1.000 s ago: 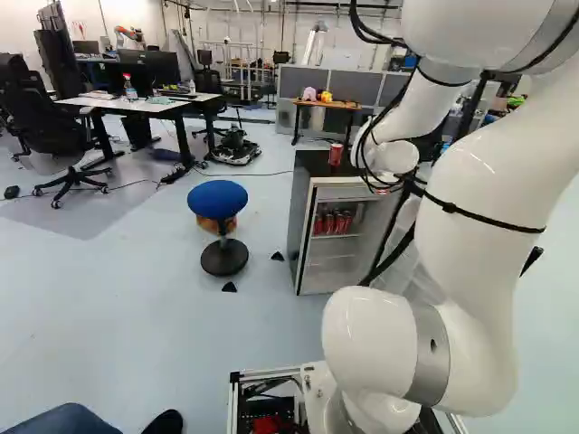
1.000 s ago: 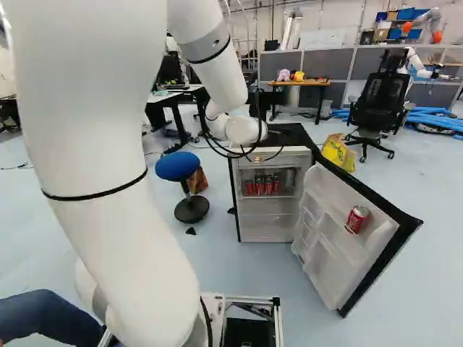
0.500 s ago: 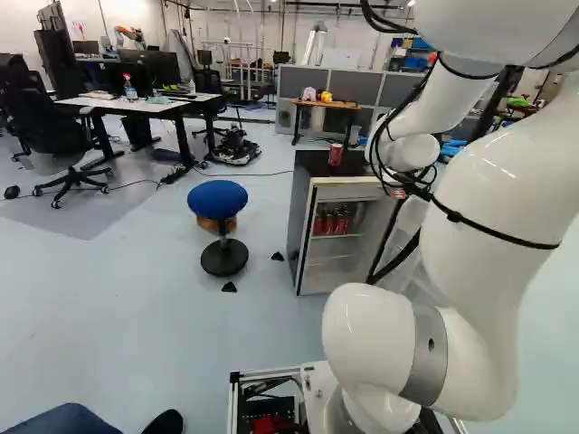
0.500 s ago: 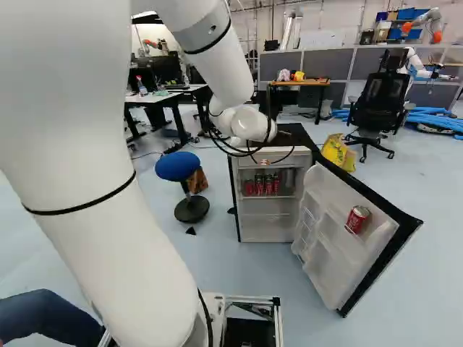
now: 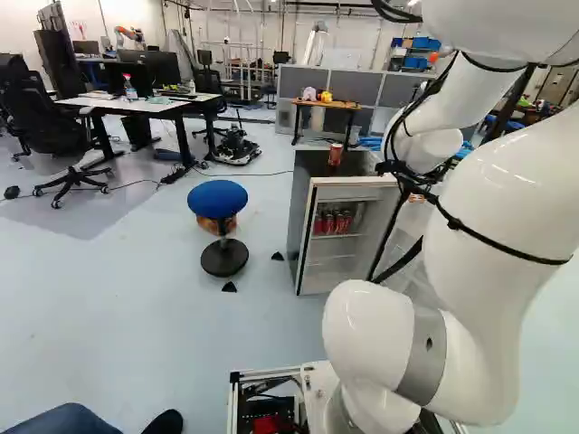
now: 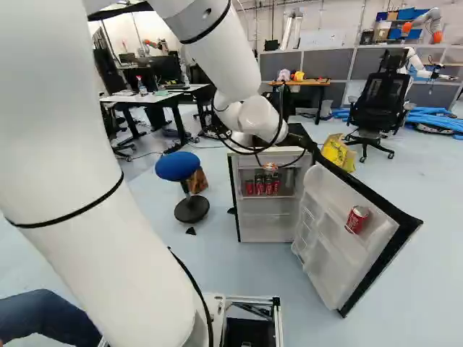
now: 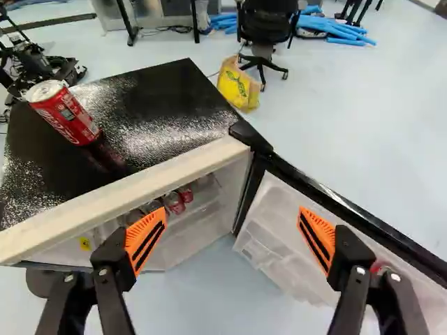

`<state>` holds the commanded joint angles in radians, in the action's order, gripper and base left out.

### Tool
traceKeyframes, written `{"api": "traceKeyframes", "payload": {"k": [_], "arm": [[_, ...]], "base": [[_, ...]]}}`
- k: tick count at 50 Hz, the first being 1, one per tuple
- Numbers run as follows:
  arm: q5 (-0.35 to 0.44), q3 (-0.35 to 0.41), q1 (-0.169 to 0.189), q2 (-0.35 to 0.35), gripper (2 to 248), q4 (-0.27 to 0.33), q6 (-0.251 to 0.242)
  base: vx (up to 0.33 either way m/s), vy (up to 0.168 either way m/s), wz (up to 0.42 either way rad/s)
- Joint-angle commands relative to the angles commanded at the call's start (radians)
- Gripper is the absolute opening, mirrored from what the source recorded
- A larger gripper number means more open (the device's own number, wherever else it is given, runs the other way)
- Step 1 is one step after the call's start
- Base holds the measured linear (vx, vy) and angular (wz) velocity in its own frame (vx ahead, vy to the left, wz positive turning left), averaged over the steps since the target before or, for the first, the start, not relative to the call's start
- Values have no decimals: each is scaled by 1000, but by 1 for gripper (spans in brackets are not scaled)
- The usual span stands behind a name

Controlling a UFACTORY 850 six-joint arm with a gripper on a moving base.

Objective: Grab a drink from the fridge

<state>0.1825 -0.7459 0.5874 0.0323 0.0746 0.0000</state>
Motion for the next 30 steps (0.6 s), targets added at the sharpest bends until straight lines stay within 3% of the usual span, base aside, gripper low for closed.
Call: {"api": "traceKeyframes", "payload": {"k": [17,30], "arm": [[-149,-30,54,-12,247,0,0],[-255,-70,91,26,247,-1,0]], "base": [[0,0,0],[0,0,0]]}}
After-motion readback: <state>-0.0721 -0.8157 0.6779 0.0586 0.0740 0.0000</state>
